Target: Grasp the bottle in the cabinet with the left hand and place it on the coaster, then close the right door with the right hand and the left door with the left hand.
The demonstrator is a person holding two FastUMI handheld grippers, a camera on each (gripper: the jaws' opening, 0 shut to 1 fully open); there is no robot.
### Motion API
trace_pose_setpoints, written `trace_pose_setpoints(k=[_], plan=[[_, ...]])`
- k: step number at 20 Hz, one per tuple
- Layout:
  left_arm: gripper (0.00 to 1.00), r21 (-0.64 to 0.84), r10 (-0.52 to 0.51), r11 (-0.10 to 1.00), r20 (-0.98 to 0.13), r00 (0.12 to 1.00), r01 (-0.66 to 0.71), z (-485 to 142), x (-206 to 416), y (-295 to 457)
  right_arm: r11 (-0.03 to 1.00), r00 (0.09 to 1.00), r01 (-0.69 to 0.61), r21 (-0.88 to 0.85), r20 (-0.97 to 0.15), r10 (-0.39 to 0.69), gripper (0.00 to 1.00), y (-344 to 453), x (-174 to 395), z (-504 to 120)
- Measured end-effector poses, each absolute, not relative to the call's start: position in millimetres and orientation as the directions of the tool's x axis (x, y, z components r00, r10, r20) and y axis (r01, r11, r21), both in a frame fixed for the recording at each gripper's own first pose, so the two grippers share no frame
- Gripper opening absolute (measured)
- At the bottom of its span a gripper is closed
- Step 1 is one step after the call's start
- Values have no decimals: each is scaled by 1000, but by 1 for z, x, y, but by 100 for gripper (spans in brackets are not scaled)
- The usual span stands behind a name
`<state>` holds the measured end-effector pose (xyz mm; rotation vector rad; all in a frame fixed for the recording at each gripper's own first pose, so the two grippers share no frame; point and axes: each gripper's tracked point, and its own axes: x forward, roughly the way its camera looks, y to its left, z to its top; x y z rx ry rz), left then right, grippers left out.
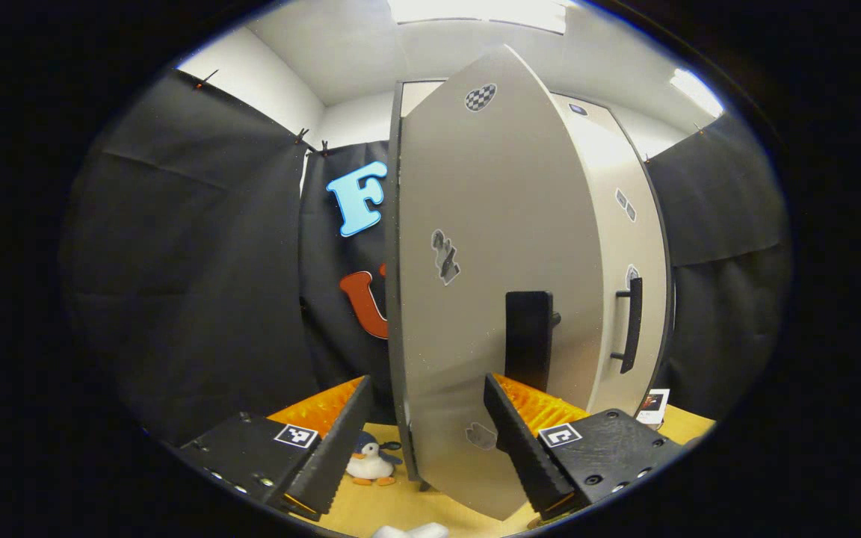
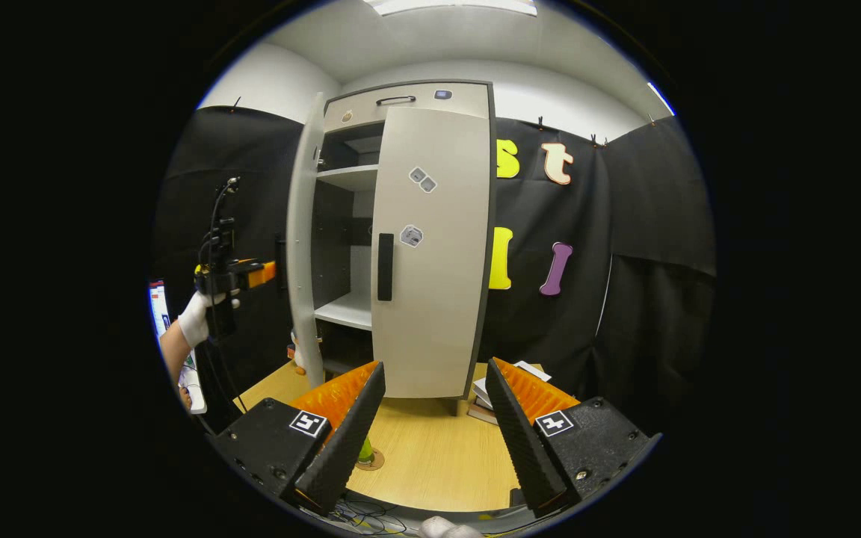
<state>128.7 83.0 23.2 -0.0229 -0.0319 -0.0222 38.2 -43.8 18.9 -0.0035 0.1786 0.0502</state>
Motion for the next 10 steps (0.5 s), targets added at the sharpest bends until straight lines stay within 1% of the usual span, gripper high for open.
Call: trace_pose_setpoints(k=[1, 4, 10], plan=[[96, -36, -21, 999, 31, 999, 22, 24, 132, 78, 999, 985, -39, 7, -170, 39, 83, -47, 36, 22], [96, -54, -32, 998, 31, 999, 34, 27, 130, 71, 1000, 988, -10, 25, -157, 14, 84, -52, 34, 23], [96, -4, -52, 999, 20, 998, 52, 27, 103, 67, 998, 988, 9, 60, -153, 0, 83, -50, 45, 22]])
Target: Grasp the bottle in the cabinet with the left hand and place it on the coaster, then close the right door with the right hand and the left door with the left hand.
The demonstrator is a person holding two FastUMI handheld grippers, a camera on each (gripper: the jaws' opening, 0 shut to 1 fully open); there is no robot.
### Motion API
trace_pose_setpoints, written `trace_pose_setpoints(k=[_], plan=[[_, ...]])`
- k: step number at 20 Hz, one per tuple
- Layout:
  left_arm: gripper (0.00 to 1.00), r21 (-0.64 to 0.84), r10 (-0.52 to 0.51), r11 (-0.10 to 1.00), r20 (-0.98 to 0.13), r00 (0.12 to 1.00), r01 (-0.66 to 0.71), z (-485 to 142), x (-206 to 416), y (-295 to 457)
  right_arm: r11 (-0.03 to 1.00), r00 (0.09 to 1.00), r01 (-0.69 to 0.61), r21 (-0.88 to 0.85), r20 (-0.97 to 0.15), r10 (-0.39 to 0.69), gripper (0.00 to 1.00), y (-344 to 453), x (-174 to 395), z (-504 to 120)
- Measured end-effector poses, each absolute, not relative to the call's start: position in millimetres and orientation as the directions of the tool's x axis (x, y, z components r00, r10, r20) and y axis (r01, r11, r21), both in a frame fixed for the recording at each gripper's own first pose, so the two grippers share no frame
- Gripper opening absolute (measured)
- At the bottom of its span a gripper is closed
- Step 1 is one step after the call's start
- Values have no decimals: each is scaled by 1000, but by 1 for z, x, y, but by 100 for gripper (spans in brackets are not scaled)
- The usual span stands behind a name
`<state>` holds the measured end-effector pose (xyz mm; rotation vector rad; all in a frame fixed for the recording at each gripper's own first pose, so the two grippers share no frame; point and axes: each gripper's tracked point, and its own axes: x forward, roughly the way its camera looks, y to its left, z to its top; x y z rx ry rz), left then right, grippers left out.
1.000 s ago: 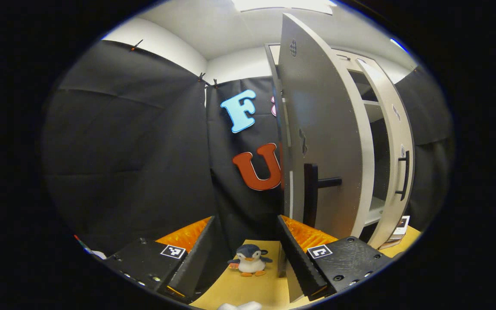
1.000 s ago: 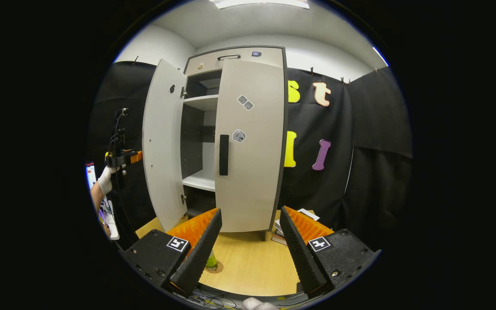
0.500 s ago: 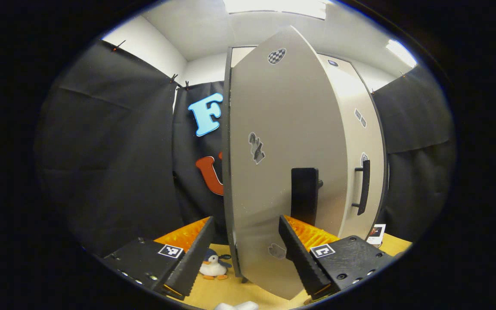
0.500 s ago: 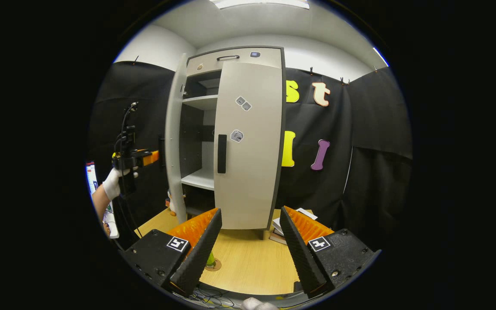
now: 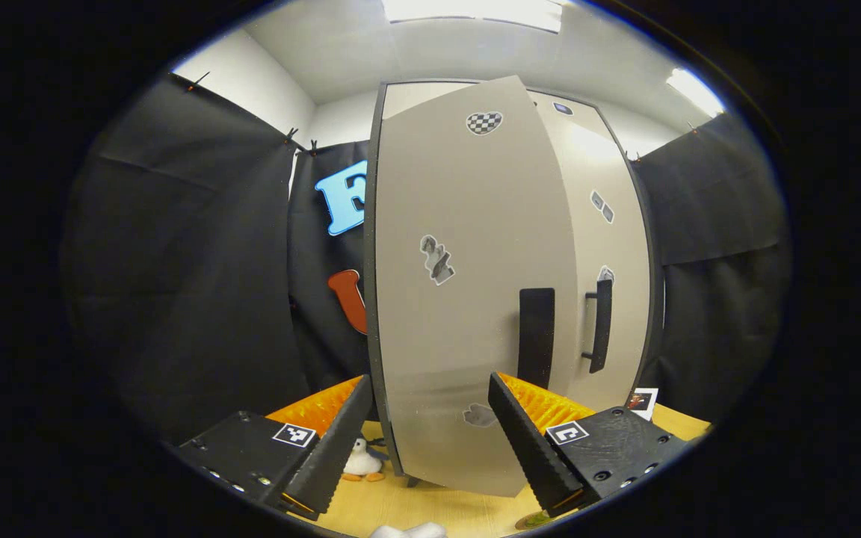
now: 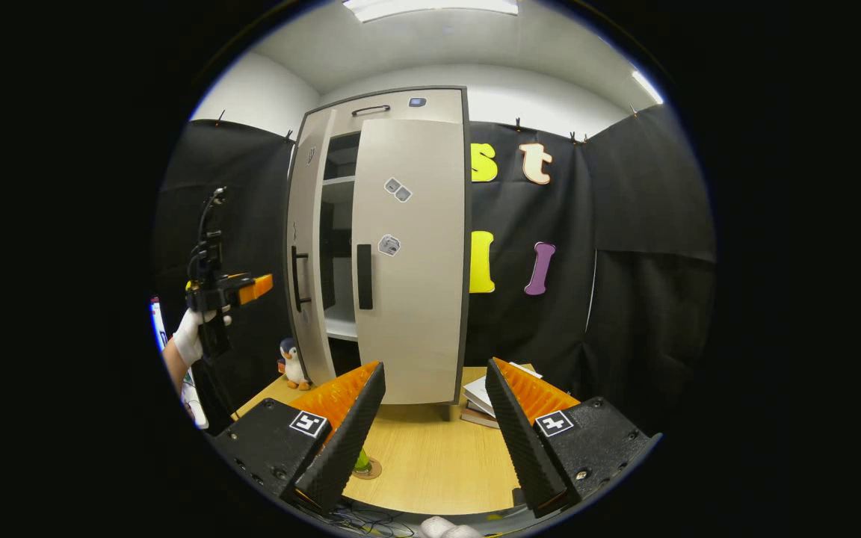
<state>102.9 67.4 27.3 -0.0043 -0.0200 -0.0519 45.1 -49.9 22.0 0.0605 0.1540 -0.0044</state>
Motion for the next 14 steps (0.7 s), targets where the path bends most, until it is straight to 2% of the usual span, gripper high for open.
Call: trace_pose_setpoints(k=[9, 14], plan=[[95, -7, -95, 995, 0, 996, 95, 23, 30, 55, 998, 996, -22, 61, -81, 27, 84, -20, 59, 42], [96, 0, -42, 999, -23, 999, 42, 10, -11, 71, 998, 1000, 3, 63, -30, -1, 84, -19, 62, 51]])
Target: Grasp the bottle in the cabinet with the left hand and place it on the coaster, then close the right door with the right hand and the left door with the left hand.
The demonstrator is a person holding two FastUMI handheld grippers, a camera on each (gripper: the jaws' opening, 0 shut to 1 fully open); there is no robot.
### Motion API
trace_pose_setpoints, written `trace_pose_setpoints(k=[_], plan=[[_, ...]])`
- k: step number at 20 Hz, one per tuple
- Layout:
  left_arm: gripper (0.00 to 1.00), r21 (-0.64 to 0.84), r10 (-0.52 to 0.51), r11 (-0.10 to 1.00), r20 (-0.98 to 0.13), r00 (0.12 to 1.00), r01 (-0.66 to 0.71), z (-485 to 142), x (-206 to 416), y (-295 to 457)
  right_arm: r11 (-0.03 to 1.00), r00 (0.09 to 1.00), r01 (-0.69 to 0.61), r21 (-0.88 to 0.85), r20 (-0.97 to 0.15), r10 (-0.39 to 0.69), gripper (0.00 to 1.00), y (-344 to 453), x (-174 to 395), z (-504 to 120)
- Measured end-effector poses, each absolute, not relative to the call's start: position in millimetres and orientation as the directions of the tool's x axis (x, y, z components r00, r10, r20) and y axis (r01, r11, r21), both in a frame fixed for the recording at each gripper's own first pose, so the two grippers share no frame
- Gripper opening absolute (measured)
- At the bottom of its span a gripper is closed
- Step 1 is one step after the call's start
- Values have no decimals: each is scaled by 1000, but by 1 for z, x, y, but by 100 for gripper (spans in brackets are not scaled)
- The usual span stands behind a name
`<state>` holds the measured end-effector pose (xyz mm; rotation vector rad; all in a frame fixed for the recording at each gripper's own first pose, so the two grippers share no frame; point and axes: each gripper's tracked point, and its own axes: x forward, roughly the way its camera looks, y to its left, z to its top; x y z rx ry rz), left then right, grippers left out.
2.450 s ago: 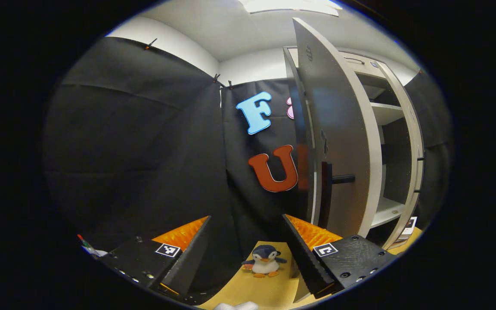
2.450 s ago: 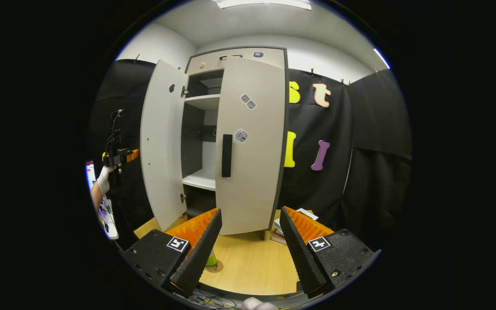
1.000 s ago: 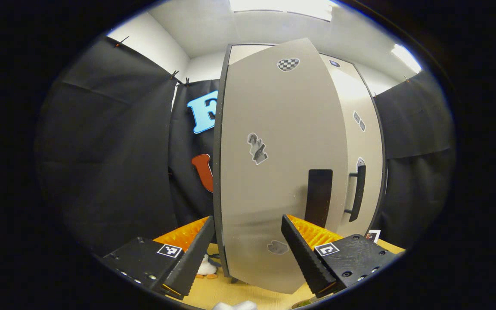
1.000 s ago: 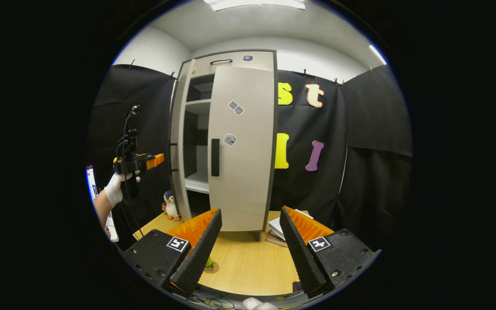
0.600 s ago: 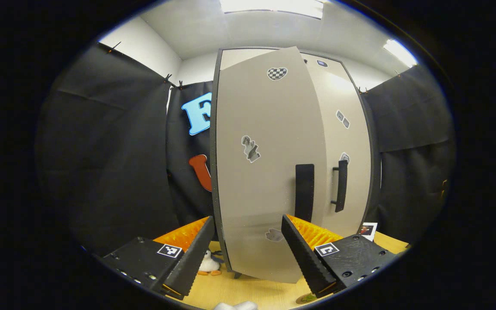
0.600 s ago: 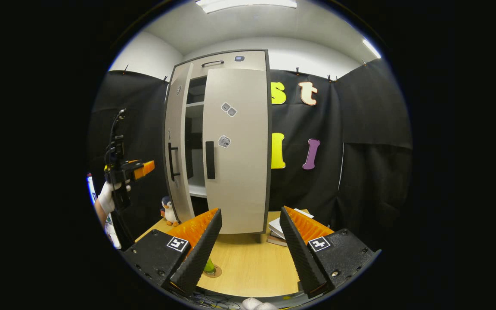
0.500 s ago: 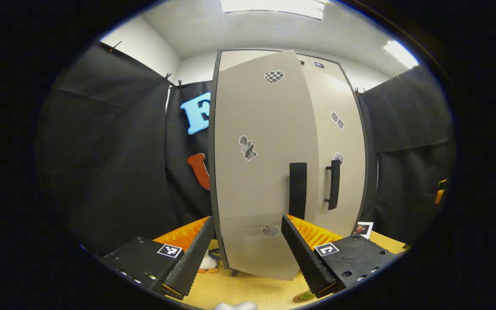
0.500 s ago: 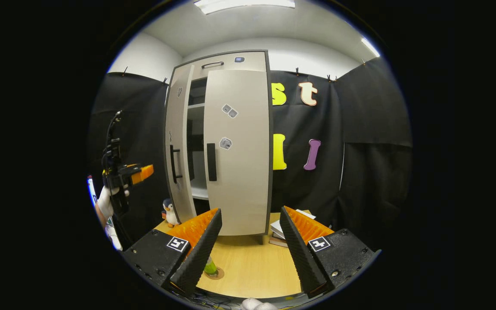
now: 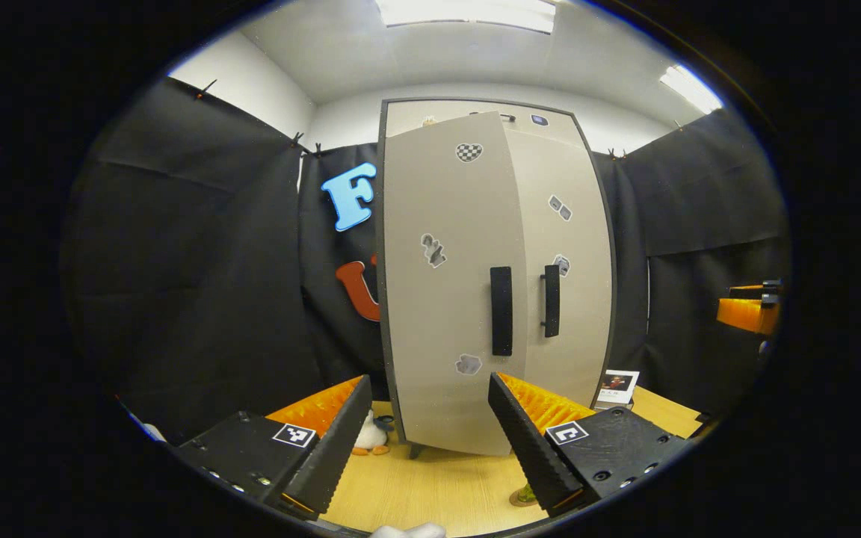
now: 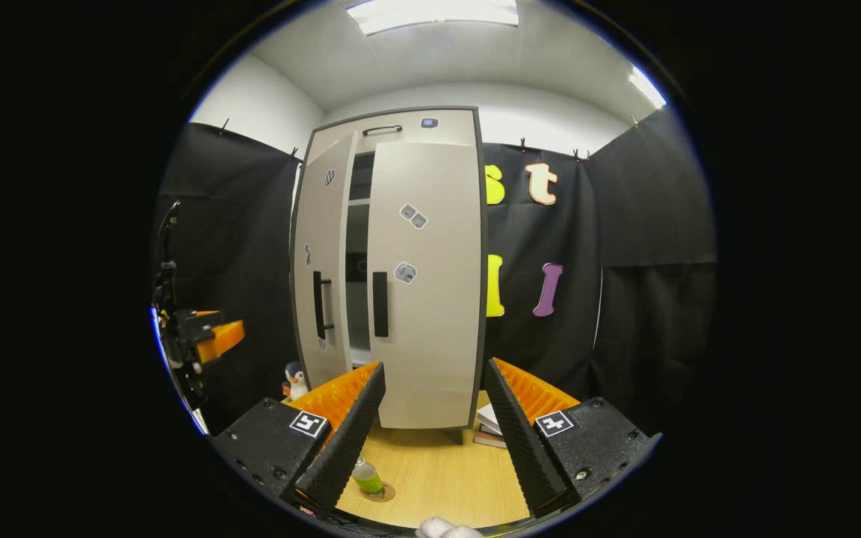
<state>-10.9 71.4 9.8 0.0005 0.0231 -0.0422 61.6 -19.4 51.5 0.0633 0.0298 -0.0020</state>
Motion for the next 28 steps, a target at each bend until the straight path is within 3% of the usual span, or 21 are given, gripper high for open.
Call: trace_pose_setpoints(k=[9, 28], plan=[[96, 16, 46, 999, -81, 996, -45, -18, -48, 95, 999, 999, 8, 43, -54, -5, 83, -15, 67, 31], [96, -3, -24, 1000, -32, 999, 24, 7, -35, 65, 1000, 999, 12, 28, -38, -10, 84, -17, 57, 41]])
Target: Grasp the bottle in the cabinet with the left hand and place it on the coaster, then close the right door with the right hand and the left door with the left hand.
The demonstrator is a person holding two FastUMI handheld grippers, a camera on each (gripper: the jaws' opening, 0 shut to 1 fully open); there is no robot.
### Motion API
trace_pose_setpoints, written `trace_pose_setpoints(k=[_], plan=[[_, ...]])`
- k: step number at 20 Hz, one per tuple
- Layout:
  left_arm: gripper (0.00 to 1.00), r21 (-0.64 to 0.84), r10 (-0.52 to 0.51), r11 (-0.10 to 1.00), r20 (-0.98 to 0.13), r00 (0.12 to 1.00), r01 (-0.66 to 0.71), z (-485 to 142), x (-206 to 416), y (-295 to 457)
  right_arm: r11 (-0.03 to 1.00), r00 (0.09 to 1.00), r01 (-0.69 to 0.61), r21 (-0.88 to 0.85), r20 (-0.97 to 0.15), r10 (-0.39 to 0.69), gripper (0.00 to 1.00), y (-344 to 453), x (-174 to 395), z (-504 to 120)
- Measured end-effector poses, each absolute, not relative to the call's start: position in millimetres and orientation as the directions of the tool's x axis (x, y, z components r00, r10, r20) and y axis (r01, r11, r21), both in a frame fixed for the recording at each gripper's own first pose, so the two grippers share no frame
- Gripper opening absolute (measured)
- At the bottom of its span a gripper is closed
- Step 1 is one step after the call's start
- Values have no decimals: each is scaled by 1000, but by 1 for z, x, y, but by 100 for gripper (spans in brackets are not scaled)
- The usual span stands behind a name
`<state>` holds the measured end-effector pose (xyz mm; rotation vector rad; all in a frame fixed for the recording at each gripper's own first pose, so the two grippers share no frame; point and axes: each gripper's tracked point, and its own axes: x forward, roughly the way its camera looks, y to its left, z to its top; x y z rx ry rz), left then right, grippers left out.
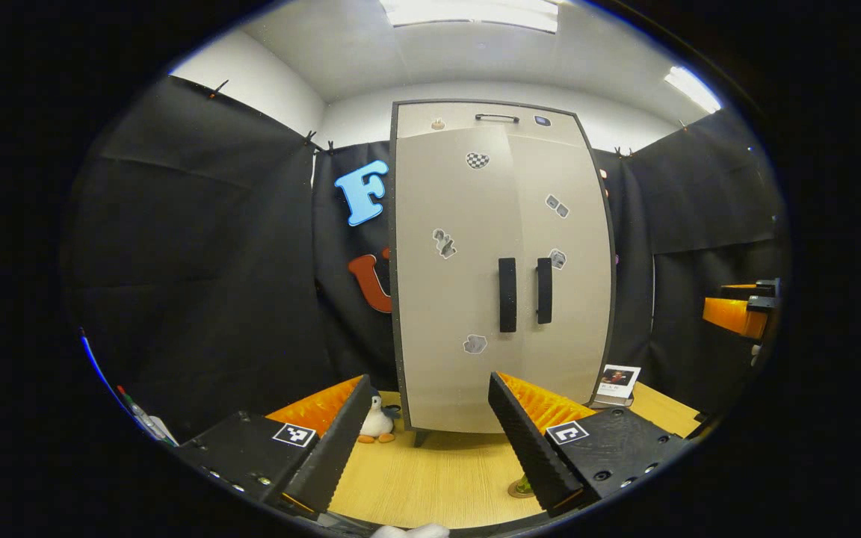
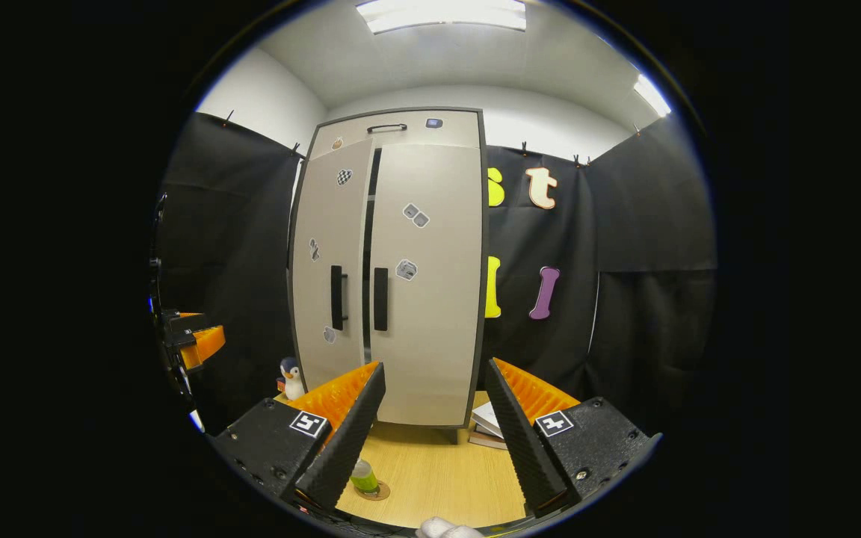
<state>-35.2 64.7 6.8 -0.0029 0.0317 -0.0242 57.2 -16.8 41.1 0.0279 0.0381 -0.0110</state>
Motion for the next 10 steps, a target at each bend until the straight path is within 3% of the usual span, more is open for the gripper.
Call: trace_pose_setpoints(k=[10], plan=[[96, 6, -34, 999, -23, 999, 34, 11, -37, 64, 999, 999, 27, 24, -22, -26, 83, -19, 52, 41]])
